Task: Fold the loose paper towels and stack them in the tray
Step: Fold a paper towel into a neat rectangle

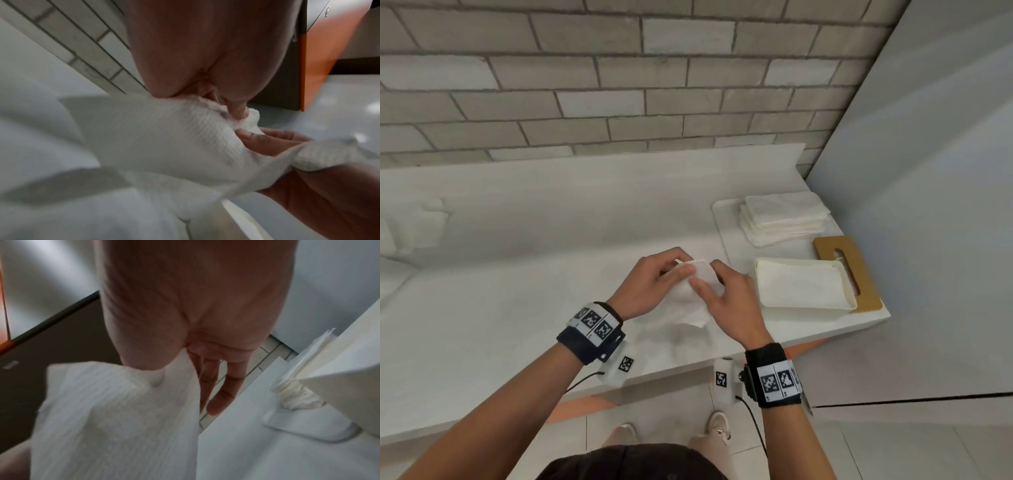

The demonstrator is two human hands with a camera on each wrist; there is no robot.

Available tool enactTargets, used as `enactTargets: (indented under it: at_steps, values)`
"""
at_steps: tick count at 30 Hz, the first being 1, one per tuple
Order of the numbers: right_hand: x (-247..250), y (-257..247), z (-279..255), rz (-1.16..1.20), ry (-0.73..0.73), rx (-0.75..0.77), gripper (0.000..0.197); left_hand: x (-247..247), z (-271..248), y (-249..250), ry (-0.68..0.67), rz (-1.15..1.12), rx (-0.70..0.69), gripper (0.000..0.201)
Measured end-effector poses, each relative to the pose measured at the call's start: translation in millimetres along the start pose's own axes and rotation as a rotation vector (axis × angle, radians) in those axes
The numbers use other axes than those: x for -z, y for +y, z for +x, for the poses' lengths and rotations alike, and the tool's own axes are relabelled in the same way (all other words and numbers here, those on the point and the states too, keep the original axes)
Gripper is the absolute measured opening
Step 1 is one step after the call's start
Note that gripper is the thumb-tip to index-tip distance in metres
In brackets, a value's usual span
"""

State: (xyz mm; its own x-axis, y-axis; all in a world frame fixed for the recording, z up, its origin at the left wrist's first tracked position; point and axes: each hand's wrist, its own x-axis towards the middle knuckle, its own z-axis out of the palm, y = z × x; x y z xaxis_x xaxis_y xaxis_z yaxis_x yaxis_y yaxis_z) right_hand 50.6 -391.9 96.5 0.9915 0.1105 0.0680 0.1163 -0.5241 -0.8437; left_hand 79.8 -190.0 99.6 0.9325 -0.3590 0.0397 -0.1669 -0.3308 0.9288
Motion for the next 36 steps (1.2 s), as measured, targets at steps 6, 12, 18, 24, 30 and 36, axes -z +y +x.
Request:
enactTargets:
  at_steps: [6,12,18,24,30,36]
  values:
    - [91,45,-3,0.160,0.087,-0.132,0.014,-62,30,29,-0.168,-0.259,0.071,0.078]
    - [154,114,-3,0.437,0.196,-0.425,0.019,-105,54,41,-0.290,-0.380,0.085,0.113]
    - [181,150,-6,0.603,0.257,-0.593,0.039,-148,75,32,-0.276,-0.274,0.117,0.081]
    - [201,153,-11,0.685,0.324,-0.425,0.048,-187,90,17,0.023,-0.137,0.236,0.033]
    - [204,160,-10,0.354,0.310,-0.253,0.086,-201,101,20,0.151,-0.076,0.300,0.026]
    - [205,182,-10,0.167,0.334,-0.243,0.066,-211,106,16,0.168,0.067,0.309,0.025]
